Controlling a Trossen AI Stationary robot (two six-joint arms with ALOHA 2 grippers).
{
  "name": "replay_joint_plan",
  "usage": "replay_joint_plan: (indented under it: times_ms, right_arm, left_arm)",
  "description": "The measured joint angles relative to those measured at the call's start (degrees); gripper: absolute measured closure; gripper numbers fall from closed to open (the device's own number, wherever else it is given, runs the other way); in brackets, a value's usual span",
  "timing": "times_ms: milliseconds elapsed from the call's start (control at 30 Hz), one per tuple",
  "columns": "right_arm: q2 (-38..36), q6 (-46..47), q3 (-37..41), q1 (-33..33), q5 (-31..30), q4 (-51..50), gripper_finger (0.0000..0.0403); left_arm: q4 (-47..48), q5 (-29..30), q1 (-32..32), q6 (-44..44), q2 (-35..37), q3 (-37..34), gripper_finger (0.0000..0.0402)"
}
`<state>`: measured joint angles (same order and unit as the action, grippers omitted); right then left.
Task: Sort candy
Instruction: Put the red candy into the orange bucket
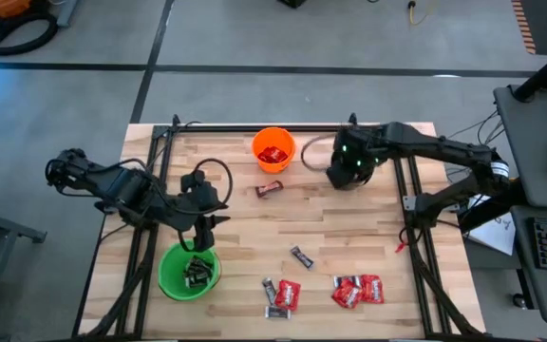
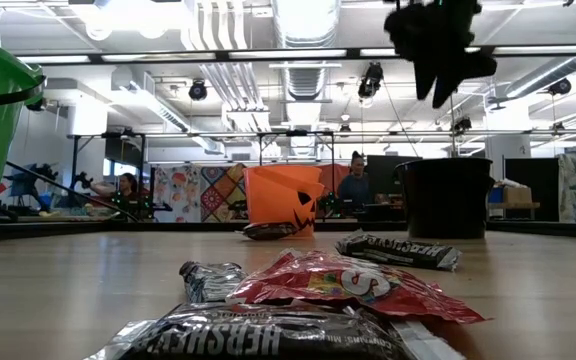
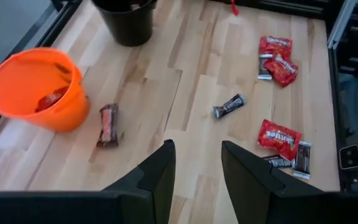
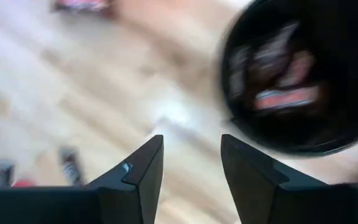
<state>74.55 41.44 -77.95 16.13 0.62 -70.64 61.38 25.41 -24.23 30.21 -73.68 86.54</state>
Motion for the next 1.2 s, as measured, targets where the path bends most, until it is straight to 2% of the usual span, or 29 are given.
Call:
replay_joint_plan:
  times_ms: [333, 567, 700, 800, 933, 1033, 1200]
  right_arm:
    - [1.25, 17.37, 0.02, -22.69, 1.74, 1.09, 0.0248]
    - [2.98, 28.04, 0.26, -37.16, 5.66, 1.72, 0.0248]
    - [4.32, 24.81, 1.4, -46.57, 4.04, 5.81, 0.0248]
    - [5.26, 18.47, 3.47, -54.6, 2.57, 12.03, 0.0248]
    - [8.18, 13.4, 5.62, -63.41, -2.24, 17.55, 0.0255]
    - [11.88, 12.88, 6.83, -66.18, -3.73, 20.98, 0.0263]
    - [20.45, 12.42, 7.07, -66.48, -4.29, 22.44, 0.0277]
  left_arm:
    - [-2.92, -4.0, 0.0, -3.2, -7.08, 0.0, 0.0287]
    - [-2.96, -4.15, 0.13, -6.12, -11.1, 0.0, 0.0287]
    - [-2.97, -4.24, 0.13, -7.0, -12.12, 0.0, 0.0287]
    - [-3.02, -5.08, 0.13, -7.05, -12.09, 0.0, 0.0287]
    - [-3.01, -5.18, 0.07, -7.85, -11.96, 0.0, 0.0287]
    - [-3.03, -5.16, 0.07, -8.36, -11.83, 0.0, 0.0287]
    - [-3.13, -5.15, 0.07, -8.34, -11.85, 0.0, 0.0287]
